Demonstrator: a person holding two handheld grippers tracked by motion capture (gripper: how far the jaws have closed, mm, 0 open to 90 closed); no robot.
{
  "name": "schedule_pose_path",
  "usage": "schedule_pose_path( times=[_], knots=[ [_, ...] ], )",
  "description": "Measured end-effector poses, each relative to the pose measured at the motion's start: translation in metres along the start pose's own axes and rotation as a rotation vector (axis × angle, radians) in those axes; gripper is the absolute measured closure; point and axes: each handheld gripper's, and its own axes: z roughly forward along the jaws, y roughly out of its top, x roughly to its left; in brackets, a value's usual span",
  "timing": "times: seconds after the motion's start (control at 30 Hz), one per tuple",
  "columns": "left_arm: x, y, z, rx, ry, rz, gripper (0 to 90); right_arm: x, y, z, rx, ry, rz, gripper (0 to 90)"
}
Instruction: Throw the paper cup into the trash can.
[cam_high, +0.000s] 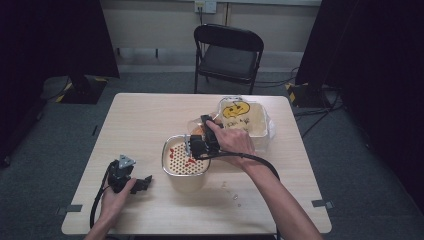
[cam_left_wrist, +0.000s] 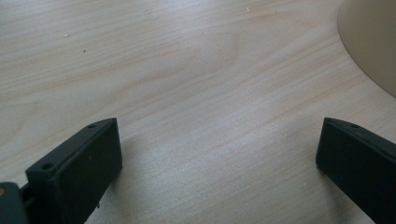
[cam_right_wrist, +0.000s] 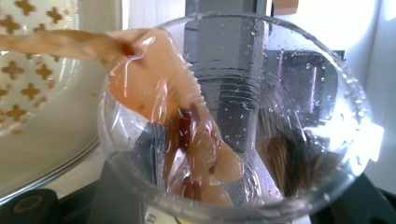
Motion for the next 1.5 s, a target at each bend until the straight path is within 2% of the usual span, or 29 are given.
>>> schedule_pose_path(
  times=[0.1, 0.13, 0.17, 0.27, 0.3, 0.37, 0.4, 0.43, 0.47, 0.5, 0.6, 0.7, 0.8, 0.83, 0.9, 0.93, 0.97, 1.07, 1.2, 1.3, 1.5],
  knots=[
    [0.000, 0.000, 0.000, -0.001, 0.000, -0.001, 0.0, 0.004, 0.002, 0.000, 0.007, -0.017, -0.046, 48.3],
    [0.000, 0.000, 0.000, -0.001, 0.000, -0.001, 0.0, 0.004, 0.002, 0.000, 0.007, -0.017, -0.046, 48.3],
    [0.000, 0.000, 0.000, -0.001, 0.000, -0.002, 0.0, 0.005, 0.004, -0.001, 0.012, -0.032, -0.071, 48.3],
    [0.000, 0.000, 0.000, -0.001, 0.000, -0.002, 0.0, 0.005, 0.005, -0.003, 0.012, -0.046, -0.088, 48.3],
    [0.000, 0.000, 0.000, -0.002, -0.001, -0.002, 0.0, 0.006, 0.007, -0.004, 0.018, -0.069, -0.129, 48.4],
    [0.000, 0.000, 0.000, -0.002, -0.001, -0.002, 0.0, 0.008, 0.009, -0.006, 0.030, -0.097, -0.166, 48.4],
    [0.000, 0.000, 0.000, -0.002, -0.001, -0.003, 0.0, 0.008, 0.010, -0.006, 0.029, -0.111, -0.200, 48.4],
    [0.000, 0.000, 0.000, -0.002, -0.001, -0.003, 0.0, 0.008, 0.010, -0.006, 0.029, -0.111, -0.200, 48.4],
    [0.000, 0.000, 0.000, -0.001, -0.001, -0.003, 0.0, 0.010, 0.011, -0.007, 0.031, -0.131, -0.212, 48.4],
    [0.000, 0.000, 0.000, -0.002, -0.001, -0.002, 0.0, 0.011, 0.012, -0.006, 0.027, -0.148, -0.248, 48.4],
    [0.000, 0.000, 0.000, -0.001, 0.000, -0.001, 0.0, 0.015, 0.013, -0.006, 0.049, -0.187, -0.304, 48.5],
    [0.000, 0.000, 0.000, -0.001, 0.000, -0.002, 0.0, 0.018, 0.013, -0.008, 0.063, -0.214, -0.333, 48.5],
    [0.000, 0.000, 0.000, -0.001, 0.000, -0.002, 0.0, 0.020, 0.013, -0.010, 0.073, -0.250, -0.400, 48.6],
    [0.000, 0.000, 0.000, -0.001, 0.000, -0.002, 0.0, 0.020, 0.013, -0.010, 0.073, -0.250, -0.400, 48.6],
    [0.000, 0.000, 0.000, -0.002, -0.001, -0.003, 0.0, 0.024, 0.015, -0.013, 0.076, -0.287, -0.468, 48.6],
    [0.000, 0.000, 0.000, -0.002, 0.000, -0.001, 0.0, 0.024, 0.015, -0.013, 0.076, -0.287, -0.468, 48.6],
    [0.000, 0.000, 0.000, -0.002, 0.000, -0.002, 0.0, 0.024, 0.014, -0.013, 0.088, -0.305, -0.497, 48.7],
    [0.000, 0.000, 0.000, -0.001, 0.000, -0.002, 0.0, 0.024, 0.014, -0.014, 0.090, -0.313, -0.509, 48.7],
    [0.000, 0.000, 0.000, -0.002, 0.002, 0.001, 0.0, 0.024, 0.012, -0.015, 0.100, -0.334, -0.545, 48.9],
    [0.001, 0.000, 0.000, 0.004, 0.003, 0.010, 0.0, 0.028, 0.013, -0.018, 0.103, -0.347, -0.594, 49.0],
    [0.000, 0.000, 0.000, -0.001, 0.002, 0.002, 0.0, 0.030, 0.014, -0.020, 0.111, -0.363, -0.631, 49.2]
  ],
)
